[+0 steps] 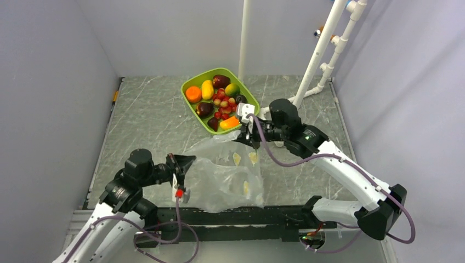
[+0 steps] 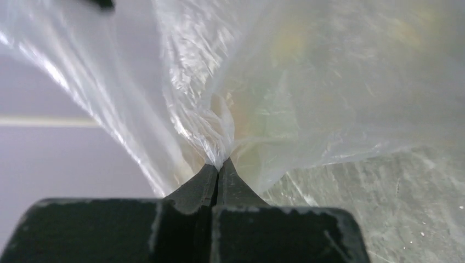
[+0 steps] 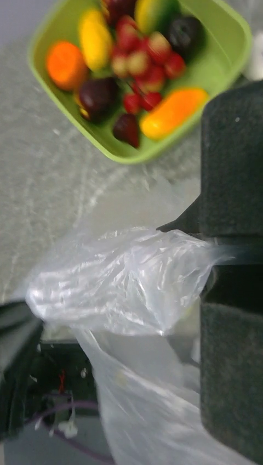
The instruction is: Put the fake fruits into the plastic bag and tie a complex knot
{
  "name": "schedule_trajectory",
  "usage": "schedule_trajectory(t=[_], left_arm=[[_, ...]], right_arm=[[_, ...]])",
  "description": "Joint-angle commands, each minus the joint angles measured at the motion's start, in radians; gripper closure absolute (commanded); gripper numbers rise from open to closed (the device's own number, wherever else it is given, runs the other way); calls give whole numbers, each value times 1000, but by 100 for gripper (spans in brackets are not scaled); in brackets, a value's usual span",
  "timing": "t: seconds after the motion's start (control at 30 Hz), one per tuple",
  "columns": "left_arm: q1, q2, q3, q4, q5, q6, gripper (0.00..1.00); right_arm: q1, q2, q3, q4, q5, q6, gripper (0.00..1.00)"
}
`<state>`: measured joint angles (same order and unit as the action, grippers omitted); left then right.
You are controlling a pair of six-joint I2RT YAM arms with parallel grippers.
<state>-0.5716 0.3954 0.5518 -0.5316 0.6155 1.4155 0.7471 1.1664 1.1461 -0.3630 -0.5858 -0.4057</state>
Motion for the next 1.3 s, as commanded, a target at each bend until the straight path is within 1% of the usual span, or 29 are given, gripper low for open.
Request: schedule_trajectory(t=[0.0, 0.03, 0.1, 0.17, 0.2, 0.27, 0.3, 0.33, 0.37, 0.4, 0.47, 0.53, 0.6, 0.63, 0.67, 0.7, 0.73, 0.77, 0.83, 0.93, 1.03, 1.07, 1.1, 1.13, 1.17, 1.2, 1.23, 1.27], left_arm=[[181, 133, -17, 128, 98, -122, 98], [228, 169, -12, 148, 126, -129, 93], [299, 237, 8, 181, 177, -139, 79], [317, 296, 36, 220, 193, -199, 67], [321, 321, 63, 228, 194, -241, 59], [338, 368, 142, 207, 216, -366, 28], [349, 385, 190, 173, 243, -416, 21], [356, 400, 244, 140, 270, -473, 7], [361, 408, 291, 114, 290, -543, 1], [362, 415, 339, 98, 300, -630, 1], [363, 432, 427, 66, 292, -792, 0], [378, 471, 542, -2, 286, -910, 1], [413, 509, 625, -71, 362, -1005, 1], [425, 527, 648, -79, 403, -1055, 1], [425, 544, 660, -76, 422, -1101, 1], [420, 563, 663, -34, 423, -1163, 1], [412, 582, 656, 12, 395, -1248, 1], [400, 610, 659, 25, 353, -1307, 1], [364, 675, 679, -4, 276, -1337, 1], [277, 758, 689, -53, 144, -1283, 1], [222, 793, 621, 12, 33, -1292, 1], [201, 810, 613, 23, -20, -1284, 0], [184, 826, 606, 28, -44, -1278, 0], [173, 842, 604, 32, -44, -1272, 6], [168, 858, 604, 34, -26, -1265, 25], [166, 876, 609, 28, -14, -1261, 49], [165, 894, 616, 20, 3, -1256, 67], [164, 909, 624, 9, 33, -1242, 80]], right_arm=[[-70, -64, 4, -181, 1, 297, 100], [-86, -72, -10, -168, 3, 340, 100], [-108, -77, -20, -132, 8, 433, 100], [-123, -68, -8, -89, 8, 522, 100], [-127, -63, 4, -71, 13, 563, 100], [-137, -55, 25, -51, 33, 662, 100], [-141, -54, 32, -49, 48, 694, 100], [-143, -58, 33, -48, 64, 727, 100], [-145, -63, 29, -47, 78, 757, 100], [-145, -67, 25, -46, 92, 781, 100], [-146, -75, 14, -54, 128, 827, 100], [-146, -81, 8, -69, 162, 858, 100], [-146, -96, -5, -68, 183, 880, 100], [-145, -107, -12, -60, 185, 893, 100], [-146, -117, -20, -52, 195, 907, 100], [-144, -125, -27, -42, 195, 924, 100], [-143, -133, -36, -26, 195, 935, 100], [-142, -139, -40, -19, 205, 946, 100], [-138, -148, -44, -8, 212, 950, 100], [-136, -160, -50, -8, 193, 926, 100], [-133, -180, -77, -8, 189, 892, 100], [-133, -186, -86, -11, 191, 878, 100], [-134, -195, -92, -11, 192, 859, 100], [-133, -204, -101, -7, 194, 839, 100], [-134, -215, -114, -3, 202, 823, 94], [-133, -223, -121, -5, 217, 799, 89], [-133, -228, -126, -13, 231, 772, 83], [-133, -231, -127, -21, 255, 747, 79]])
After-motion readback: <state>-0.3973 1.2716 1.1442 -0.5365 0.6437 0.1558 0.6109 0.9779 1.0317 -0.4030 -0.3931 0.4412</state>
